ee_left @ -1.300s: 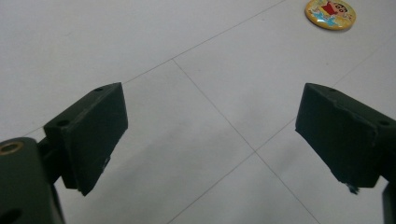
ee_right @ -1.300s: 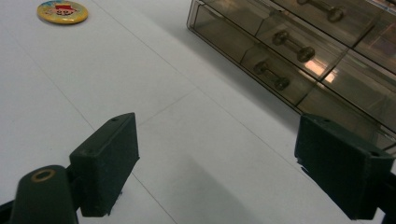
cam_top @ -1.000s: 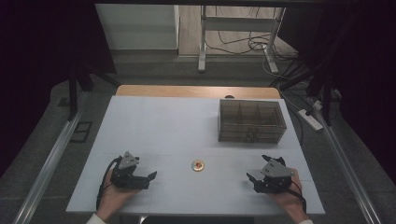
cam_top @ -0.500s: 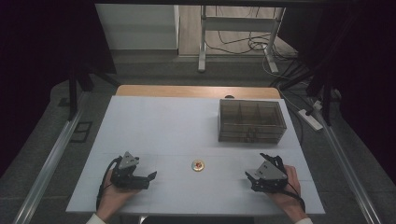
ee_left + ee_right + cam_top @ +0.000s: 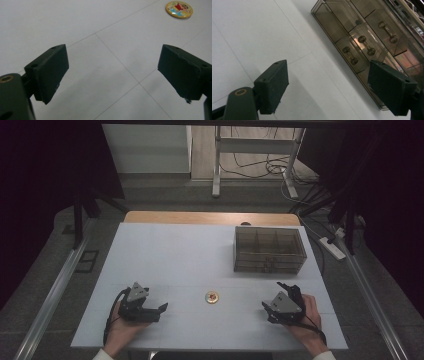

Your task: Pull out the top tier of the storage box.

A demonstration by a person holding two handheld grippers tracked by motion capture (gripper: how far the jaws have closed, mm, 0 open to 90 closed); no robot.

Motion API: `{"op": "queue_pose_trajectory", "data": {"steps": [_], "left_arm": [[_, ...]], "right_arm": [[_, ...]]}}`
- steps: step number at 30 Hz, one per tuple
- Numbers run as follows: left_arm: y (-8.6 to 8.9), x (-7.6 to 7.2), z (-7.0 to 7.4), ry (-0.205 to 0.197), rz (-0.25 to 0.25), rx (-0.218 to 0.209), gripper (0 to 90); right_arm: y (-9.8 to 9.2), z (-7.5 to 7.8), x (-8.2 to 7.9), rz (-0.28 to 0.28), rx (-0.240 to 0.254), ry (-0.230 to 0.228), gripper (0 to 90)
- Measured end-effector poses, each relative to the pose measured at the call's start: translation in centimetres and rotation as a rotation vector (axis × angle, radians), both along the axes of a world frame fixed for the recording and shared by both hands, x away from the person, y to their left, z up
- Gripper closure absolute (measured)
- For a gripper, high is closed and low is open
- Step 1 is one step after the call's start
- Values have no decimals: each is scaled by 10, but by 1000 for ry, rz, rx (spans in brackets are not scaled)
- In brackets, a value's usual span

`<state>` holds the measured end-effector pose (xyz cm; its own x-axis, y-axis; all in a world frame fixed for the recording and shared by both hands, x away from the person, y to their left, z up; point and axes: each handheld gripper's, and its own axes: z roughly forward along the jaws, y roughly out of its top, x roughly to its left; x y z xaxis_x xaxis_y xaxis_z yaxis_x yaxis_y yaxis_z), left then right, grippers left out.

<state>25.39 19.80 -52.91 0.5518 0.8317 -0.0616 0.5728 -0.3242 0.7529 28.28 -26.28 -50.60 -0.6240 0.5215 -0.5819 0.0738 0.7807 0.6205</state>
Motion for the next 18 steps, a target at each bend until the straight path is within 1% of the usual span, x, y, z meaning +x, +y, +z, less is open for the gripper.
{"op": "queue_pose_trajectory", "data": {"steps": [1, 2, 6, 9, 14, 16, 18], "left_arm": [[0, 0, 0, 3, 0, 1, 96], [0, 1, 0, 6, -3, 3, 96], [-1, 1, -1, 6, -8, 8, 96], [0, 1, -1, 9, -5, 3, 96], [-1, 2, -1, -3, 0, 8, 96], [1, 1, 0, -10, 7, 2, 98], [1, 1, 0, -6, 7, 1, 99]], "right_arm": [[0, 1, 1, 2, -8, 3, 170], [1, 0, 1, -3, -5, -9, 170], [1, 1, 3, -7, -21, -15, 170], [3, 2, 4, -3, -29, -21, 171], [6, 3, 6, 0, -58, -34, 172], [7, 4, 7, 0, -57, -42, 172], [9, 7, 8, 2, -60, -50, 173]]}}
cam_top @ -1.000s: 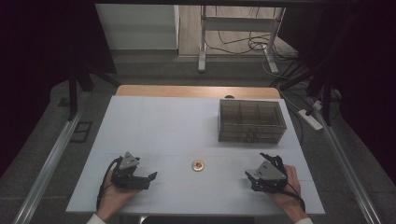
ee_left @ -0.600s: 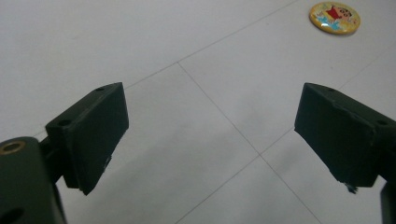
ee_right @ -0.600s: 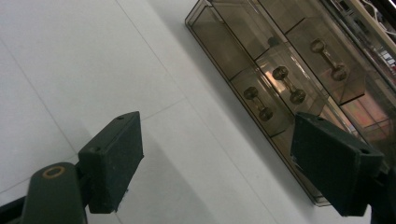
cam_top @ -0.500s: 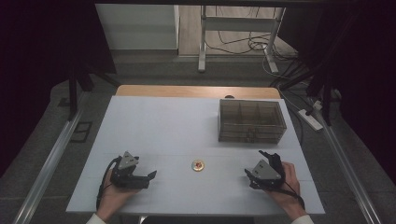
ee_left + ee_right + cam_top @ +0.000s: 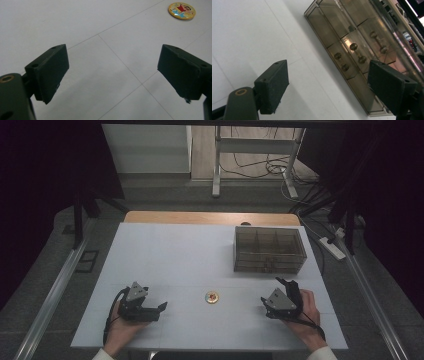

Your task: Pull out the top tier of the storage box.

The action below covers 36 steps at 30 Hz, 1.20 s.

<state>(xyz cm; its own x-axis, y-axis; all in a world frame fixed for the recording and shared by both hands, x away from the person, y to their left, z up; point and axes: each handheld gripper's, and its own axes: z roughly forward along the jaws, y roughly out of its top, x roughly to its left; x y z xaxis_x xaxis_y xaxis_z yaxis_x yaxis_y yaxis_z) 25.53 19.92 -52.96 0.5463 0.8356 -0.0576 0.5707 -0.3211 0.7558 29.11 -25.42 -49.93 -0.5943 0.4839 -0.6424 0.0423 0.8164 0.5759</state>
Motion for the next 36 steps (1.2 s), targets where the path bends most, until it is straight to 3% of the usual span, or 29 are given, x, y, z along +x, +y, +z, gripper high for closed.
{"op": "queue_pose_trajectory", "data": {"steps": [10, 18, 36], "left_arm": [[-1, 1, -1, 8, -8, 9, 99], [-1, 1, -1, 9, -14, 13, 99], [-1, 2, -3, 18, -15, 14, 99]], "right_arm": [[6, 6, 5, -3, -38, -44, 175], [12, 11, 9, -10, -41, -79, 189], [14, 13, 20, -39, -78, -121, 222]]}}
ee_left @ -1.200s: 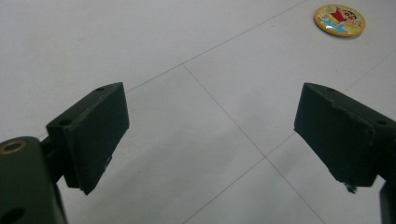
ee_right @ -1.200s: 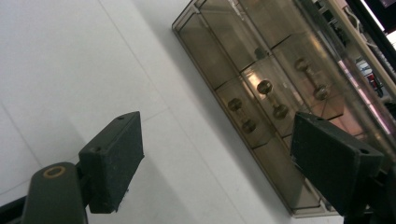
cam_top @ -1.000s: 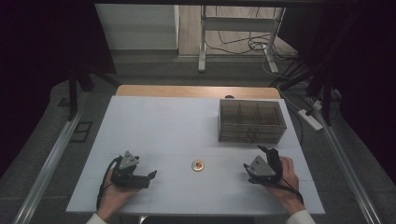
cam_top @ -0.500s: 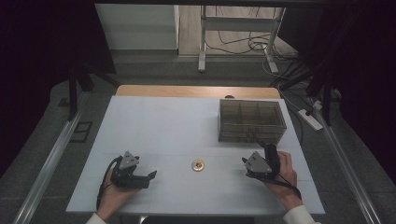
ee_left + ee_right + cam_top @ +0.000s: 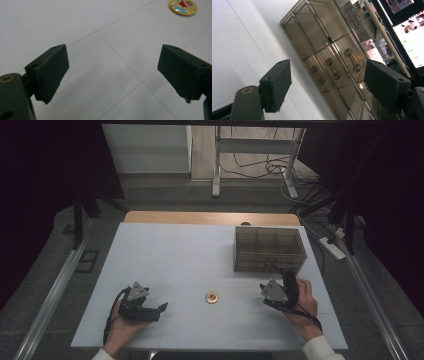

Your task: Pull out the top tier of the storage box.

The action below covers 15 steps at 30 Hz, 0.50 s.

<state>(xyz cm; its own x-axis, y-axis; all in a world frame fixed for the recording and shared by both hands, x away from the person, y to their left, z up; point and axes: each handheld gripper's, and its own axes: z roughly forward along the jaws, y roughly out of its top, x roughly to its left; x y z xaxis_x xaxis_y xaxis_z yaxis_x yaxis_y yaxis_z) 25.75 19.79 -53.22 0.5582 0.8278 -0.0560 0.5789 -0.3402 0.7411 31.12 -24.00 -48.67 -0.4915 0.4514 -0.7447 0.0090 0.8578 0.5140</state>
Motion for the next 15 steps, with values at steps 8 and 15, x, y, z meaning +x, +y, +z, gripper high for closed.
{"op": "queue_pose_trajectory", "data": {"steps": [8, 15], "left_arm": [[1, 0, 0, 3, 3, -5, 99], [0, 0, -1, 9, -5, 0, 99]], "right_arm": [[0, 0, 5, -9, -11, -20, 238], [0, -2, 10, -16, -25, -31, 246]]}}
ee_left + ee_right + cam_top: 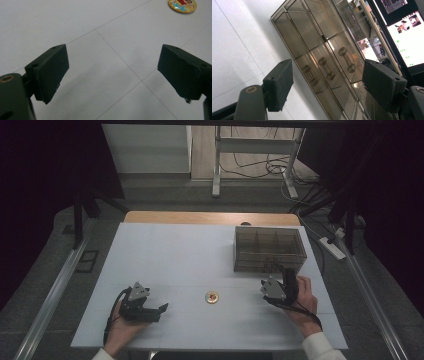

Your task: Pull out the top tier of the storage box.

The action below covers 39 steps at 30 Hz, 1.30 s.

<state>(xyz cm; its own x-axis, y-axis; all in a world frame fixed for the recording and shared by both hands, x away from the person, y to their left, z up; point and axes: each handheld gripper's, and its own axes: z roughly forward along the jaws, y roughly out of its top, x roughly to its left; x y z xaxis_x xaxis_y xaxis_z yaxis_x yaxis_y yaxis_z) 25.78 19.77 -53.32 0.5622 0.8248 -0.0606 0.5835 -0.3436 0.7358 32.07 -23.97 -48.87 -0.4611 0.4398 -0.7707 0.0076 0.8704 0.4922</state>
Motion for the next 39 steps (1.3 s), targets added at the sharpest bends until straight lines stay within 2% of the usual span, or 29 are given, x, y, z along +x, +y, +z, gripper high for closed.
{"op": "queue_pose_trajectory", "data": {"steps": [9, 39], "left_arm": [[0, 0, 0, 0, -1, 0, 99], [0, 1, -1, 0, 1, 6, 99]], "right_arm": [[-1, -1, 6, -4, -1, 1, 265], [0, -5, 17, -46, -37, -60, 401]]}}
